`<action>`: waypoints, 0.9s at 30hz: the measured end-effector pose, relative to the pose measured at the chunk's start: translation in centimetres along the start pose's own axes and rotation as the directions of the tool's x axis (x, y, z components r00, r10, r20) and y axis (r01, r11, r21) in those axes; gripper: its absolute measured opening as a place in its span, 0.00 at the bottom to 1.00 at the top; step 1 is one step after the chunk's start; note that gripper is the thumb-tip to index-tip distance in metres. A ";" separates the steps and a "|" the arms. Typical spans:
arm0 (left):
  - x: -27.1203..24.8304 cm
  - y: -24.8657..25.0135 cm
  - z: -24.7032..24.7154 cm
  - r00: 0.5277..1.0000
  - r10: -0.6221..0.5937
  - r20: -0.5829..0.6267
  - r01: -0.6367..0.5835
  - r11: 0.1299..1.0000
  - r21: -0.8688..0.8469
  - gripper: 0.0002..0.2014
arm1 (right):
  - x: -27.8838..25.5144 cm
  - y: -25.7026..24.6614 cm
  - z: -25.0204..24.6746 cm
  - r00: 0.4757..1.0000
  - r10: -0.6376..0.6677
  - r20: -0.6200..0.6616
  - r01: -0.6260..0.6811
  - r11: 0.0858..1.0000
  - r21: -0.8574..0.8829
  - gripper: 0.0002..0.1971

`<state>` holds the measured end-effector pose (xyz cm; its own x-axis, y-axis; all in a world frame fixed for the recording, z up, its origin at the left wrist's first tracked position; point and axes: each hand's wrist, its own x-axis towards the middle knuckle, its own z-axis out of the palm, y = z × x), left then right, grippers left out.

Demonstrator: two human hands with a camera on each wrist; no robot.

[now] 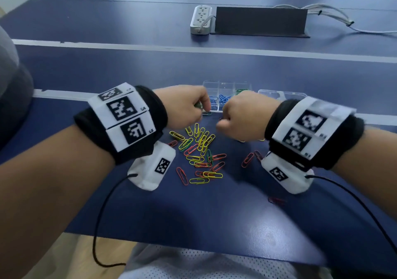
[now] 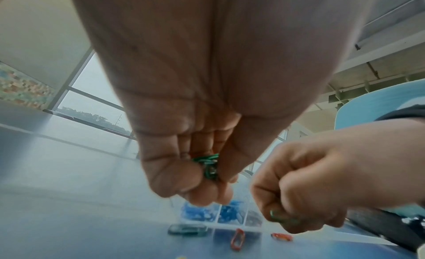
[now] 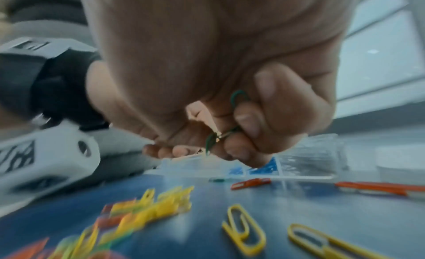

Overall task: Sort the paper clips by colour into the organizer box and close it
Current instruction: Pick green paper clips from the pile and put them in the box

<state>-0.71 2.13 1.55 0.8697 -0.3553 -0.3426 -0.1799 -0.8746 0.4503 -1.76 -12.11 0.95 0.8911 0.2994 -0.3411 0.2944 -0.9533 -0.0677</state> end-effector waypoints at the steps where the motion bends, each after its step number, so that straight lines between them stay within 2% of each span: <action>1: 0.6 0.5 -0.3 1.000 0.009 -0.021 -0.008 1.000 0.011 0.12 | 0.4 0.6 -0.6 0.999 0.052 0.007 -0.052 0.997 0.057 0.19; 5: 4.0 2.8 -1.1 0.992 0.069 -0.105 -0.059 0.994 0.092 0.16 | 2.5 4.2 -2.9 0.971 0.240 -0.003 -0.231 0.938 0.261 0.19; 11: 7.9 6.1 -1.8 0.985 0.064 -0.162 -0.043 0.990 0.132 0.16 | 5.1 6.7 -4.5 0.954 0.293 0.064 -0.280 0.796 0.537 0.13; 14: 8.9 6.7 -1.9 0.990 0.024 -0.136 -0.011 0.996 0.092 0.14 | 6.0 7.3 -5.3 0.954 0.278 0.113 -0.295 0.799 0.524 0.09; 17: 9.4 6.5 -1.7 0.995 -0.021 -0.098 0.023 1.000 0.018 0.18 | 6.3 7.4 -5.5 0.947 0.277 0.162 -0.320 0.790 0.523 0.02; 19: 9.5 6.6 -1.6 0.996 -0.036 -0.088 0.034 0.999 -0.022 0.21 | 6.3 7.3 -5.6 0.940 0.284 0.188 -0.340 0.774 0.534 0.06; 23: 9.0 6.9 -1.6 0.990 -0.059 -0.131 0.047 0.994 -0.096 0.18 | 6.3 6.9 -5.9 0.937 0.289 0.199 -0.350 0.771 0.532 0.06; 27: 8.6 6.7 -1.5 0.994 -0.051 -0.101 0.036 0.990 -0.137 0.17 | 6.1 6.0 -6.3 0.940 0.288 0.184 -0.342 0.778 0.528 0.09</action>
<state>6.29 -6.34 2.89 0.9195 -0.2756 -0.2803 -0.0832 -0.8333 0.5465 7.67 -15.78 4.39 0.8587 -0.0006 -0.5125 -0.2579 -0.8647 -0.4311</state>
